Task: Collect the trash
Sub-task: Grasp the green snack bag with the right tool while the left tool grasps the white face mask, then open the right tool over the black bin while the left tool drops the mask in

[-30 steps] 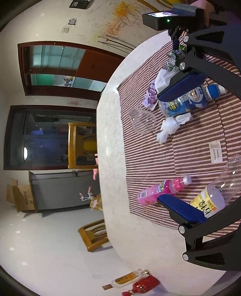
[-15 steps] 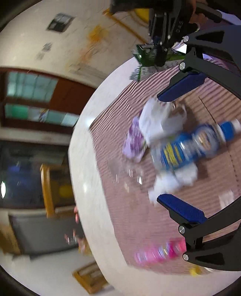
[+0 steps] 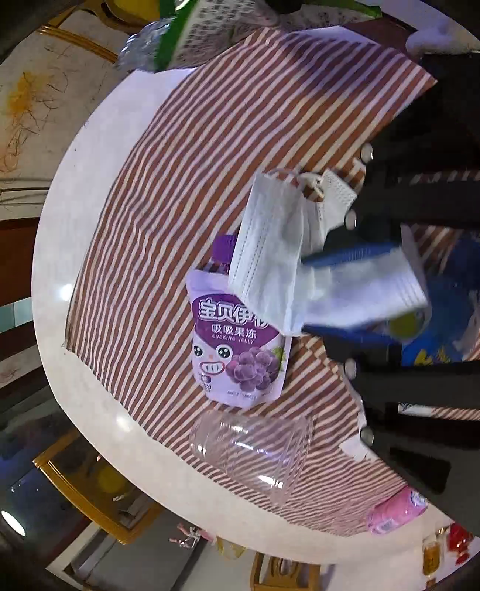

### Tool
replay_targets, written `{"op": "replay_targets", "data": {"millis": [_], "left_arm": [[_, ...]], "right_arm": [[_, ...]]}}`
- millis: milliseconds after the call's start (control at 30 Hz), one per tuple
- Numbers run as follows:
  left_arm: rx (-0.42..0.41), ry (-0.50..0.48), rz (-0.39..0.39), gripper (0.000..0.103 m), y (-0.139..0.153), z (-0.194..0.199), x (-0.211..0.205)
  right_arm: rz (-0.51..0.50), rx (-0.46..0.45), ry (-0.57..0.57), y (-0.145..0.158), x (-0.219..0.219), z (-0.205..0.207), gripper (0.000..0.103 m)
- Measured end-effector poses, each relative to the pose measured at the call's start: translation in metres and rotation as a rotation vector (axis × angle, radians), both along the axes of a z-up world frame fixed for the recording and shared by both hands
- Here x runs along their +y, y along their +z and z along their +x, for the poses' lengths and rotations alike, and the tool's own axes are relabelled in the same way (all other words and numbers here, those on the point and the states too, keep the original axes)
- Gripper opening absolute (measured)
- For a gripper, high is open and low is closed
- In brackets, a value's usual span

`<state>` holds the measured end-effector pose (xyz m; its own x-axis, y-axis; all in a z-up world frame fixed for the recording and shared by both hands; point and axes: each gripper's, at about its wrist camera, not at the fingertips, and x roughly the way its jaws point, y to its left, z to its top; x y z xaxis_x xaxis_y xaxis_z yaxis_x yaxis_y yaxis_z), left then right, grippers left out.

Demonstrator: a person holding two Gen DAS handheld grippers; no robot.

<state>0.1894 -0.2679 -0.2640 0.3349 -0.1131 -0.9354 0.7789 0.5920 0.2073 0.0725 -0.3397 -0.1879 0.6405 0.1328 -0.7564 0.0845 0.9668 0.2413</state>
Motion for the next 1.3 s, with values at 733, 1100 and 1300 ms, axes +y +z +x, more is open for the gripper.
{"op": "replay_targets", "data": {"millis": [733, 1100, 1300], "left_arm": [[-0.054, 0.104, -0.404, 0.005, 0.109, -0.034, 0.066], [0.025, -0.177, -0.422, 0.005, 0.104, -0.095, -0.038], [0.043, -0.301, -0.419, 0.005, 0.105, -0.136, -0.088]], "right_arm": [[0.026, -0.073, -0.080, 0.011, -0.019, -0.016, 0.020], [-0.038, -0.028, -0.669, -0.003, -0.191, -0.159, 0.020], [0.017, 0.149, -0.975, -0.076, -0.262, -0.246, 0.022]]}}
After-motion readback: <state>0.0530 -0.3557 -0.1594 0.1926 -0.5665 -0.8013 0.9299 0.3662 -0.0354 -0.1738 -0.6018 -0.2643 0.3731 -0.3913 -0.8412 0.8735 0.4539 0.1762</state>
